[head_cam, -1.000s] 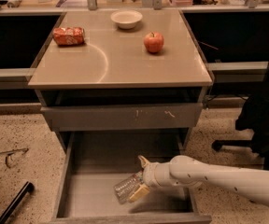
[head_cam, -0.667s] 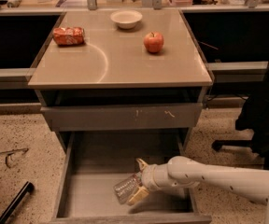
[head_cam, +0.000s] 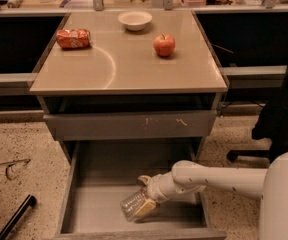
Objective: Pick water bottle from middle drawer and place on counter
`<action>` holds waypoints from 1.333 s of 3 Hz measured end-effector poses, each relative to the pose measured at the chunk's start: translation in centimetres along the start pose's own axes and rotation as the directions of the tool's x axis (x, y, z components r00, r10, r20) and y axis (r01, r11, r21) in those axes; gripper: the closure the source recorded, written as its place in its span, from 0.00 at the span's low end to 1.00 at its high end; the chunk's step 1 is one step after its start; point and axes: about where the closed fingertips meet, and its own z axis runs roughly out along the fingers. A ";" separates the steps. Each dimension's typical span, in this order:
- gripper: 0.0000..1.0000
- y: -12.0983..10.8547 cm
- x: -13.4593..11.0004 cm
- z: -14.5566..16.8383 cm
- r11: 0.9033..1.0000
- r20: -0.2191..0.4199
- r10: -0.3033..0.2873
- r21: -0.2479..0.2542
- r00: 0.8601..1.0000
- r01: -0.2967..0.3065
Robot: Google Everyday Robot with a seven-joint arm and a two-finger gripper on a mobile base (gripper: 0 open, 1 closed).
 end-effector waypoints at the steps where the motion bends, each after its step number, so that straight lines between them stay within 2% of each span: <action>1: 0.42 0.1 0.0 0.1 1.000 -0.001 -0.001 -0.005 1.000 0.001; 2: 0.65 0.1 0.0 0.1 1.000 -0.001 -0.001 -0.005 1.000 0.001; 3: 0.89 0.5 -1.5 -2.4 0.996 0.020 -0.032 0.088 0.999 0.031; 4: 1.00 2.2 -7.0 -9.2 0.960 0.052 -0.140 0.253 0.989 0.122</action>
Offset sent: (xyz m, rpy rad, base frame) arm -0.0006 0.0008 -0.0001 -0.0001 0.0026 0.0043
